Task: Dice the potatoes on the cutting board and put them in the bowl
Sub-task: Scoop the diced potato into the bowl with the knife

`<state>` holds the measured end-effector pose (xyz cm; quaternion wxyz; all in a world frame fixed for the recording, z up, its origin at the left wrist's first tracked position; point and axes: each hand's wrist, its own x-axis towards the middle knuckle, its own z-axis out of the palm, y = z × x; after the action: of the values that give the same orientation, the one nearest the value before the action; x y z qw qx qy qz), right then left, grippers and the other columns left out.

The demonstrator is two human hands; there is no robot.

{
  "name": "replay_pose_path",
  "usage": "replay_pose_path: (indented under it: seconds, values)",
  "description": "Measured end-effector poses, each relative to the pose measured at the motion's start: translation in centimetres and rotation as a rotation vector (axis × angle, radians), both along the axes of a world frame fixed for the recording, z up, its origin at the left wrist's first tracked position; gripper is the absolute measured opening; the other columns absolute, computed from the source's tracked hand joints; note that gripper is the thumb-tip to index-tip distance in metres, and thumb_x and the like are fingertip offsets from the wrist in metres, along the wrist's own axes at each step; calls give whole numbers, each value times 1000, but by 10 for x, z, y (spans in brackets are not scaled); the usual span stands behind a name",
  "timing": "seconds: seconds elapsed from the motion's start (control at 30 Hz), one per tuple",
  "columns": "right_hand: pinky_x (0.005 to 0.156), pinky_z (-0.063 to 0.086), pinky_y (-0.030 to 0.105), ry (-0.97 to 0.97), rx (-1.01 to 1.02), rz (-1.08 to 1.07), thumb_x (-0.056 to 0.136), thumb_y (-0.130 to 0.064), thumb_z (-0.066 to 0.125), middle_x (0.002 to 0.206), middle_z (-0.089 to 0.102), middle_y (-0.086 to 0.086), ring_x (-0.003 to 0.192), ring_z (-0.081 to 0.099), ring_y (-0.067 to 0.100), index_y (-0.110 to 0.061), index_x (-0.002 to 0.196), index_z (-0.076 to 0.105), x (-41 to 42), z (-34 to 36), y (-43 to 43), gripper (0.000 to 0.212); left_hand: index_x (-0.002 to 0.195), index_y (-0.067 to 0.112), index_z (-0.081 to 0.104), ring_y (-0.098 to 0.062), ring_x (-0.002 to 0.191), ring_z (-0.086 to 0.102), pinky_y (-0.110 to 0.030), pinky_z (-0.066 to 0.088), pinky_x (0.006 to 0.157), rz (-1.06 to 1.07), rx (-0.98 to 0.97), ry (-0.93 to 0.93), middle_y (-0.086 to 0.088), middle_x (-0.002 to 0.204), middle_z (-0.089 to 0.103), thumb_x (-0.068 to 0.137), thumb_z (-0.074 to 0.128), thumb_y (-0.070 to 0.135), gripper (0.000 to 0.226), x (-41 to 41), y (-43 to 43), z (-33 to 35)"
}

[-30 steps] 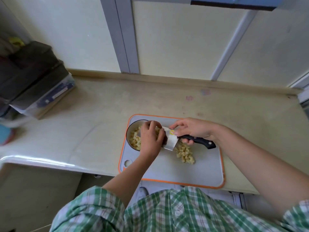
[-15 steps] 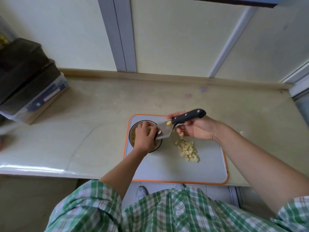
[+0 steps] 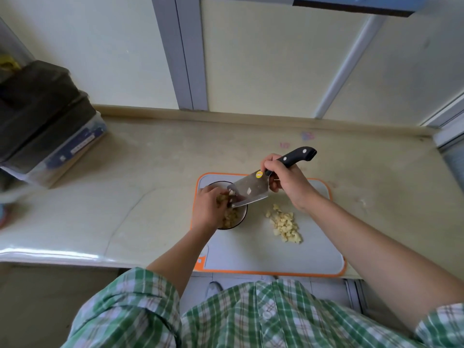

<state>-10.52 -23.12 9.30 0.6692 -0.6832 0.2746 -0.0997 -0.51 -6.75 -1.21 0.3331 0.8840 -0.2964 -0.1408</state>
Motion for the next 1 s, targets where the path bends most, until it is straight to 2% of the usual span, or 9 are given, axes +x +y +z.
replay_pose_path:
  seconds: [0.07, 0.17, 0.27, 0.43, 0.53, 0.67, 0.73, 0.87, 1.0]
  values:
    - [47, 28, 24, 4, -10, -35, 77, -26, 47, 68, 42, 8, 47, 37, 10, -9, 75, 52, -2, 0, 1, 18, 113, 24, 69, -20, 113, 45, -15, 26, 81, 28, -71, -18, 1, 119, 60, 93, 57, 19, 24, -4, 1, 6]
    - [47, 26, 23, 12, -12, -32, 76, -25, 48, 70, 41, 8, 48, 35, 11, -9, 75, 52, -4, -1, 7, 17, 125, 19, 64, -15, 125, 44, -18, 29, 100, -26, -258, 30, 1, 131, 57, 98, 40, 35, 39, -15, -5, 21]
    - [46, 27, 22, 0, -15, -26, 76, -25, 47, 72, 41, 8, 48, 35, 10, -11, 74, 51, -7, -1, 14, 14, 146, 21, 40, -7, 144, 22, -23, 14, 117, -200, -305, 226, 5, 153, 34, 96, 27, 50, 59, -30, -18, 28]
    - [47, 27, 22, -44, -30, -74, 76, -24, 45, 67, 42, 1, 49, 37, 10, -11, 72, 52, -19, 2, 13, 15, 152, 11, 14, -18, 149, -1, -28, -1, 120, -227, -157, 253, 0, 160, 7, 105, 25, 28, 51, -27, -27, 18]
    - [46, 30, 20, -68, -22, -165, 75, -25, 44, 67, 43, -1, 53, 38, 11, -14, 70, 55, -30, 3, 6, 16, 153, 14, 12, -21, 149, -2, -36, 0, 120, -138, -20, 193, -2, 161, 5, 106, 18, 28, 50, -18, -22, 6]
    - [44, 28, 19, -89, -2, -263, 73, -25, 42, 62, 41, -3, 49, 35, 8, -15, 67, 52, -42, 5, 2, 16, 153, 17, 18, -22, 149, 3, -36, 4, 119, -152, 152, -31, -5, 161, 12, 81, -13, 52, 86, -10, -16, -4]
    - [42, 26, 19, -100, 6, -306, 72, -25, 42, 61, 39, -3, 48, 34, 7, -17, 65, 51, -46, 5, 0, 14, 151, 21, 26, -26, 148, 6, -36, 9, 118, -74, 211, -68, -5, 161, 13, 91, -2, 50, 73, -12, -15, -1]
    - [44, 27, 22, -96, 13, -354, 72, -25, 42, 61, 39, -3, 52, 34, 11, -20, 63, 51, -52, 3, -3, 14, 144, 13, 41, -31, 142, 16, -37, 18, 115, 70, 124, -91, -11, 157, 22, 100, 35, 19, 44, -19, -13, 7]
    - [43, 27, 18, -55, 10, -367, 71, -26, 42, 60, 40, -6, 47, 37, 7, -17, 67, 51, -49, 0, 3, 13, 134, 15, 51, -28, 131, 31, -35, 26, 111, 89, -92, -36, -8, 143, 39, 90, 24, 46, 61, -27, -10, 19]
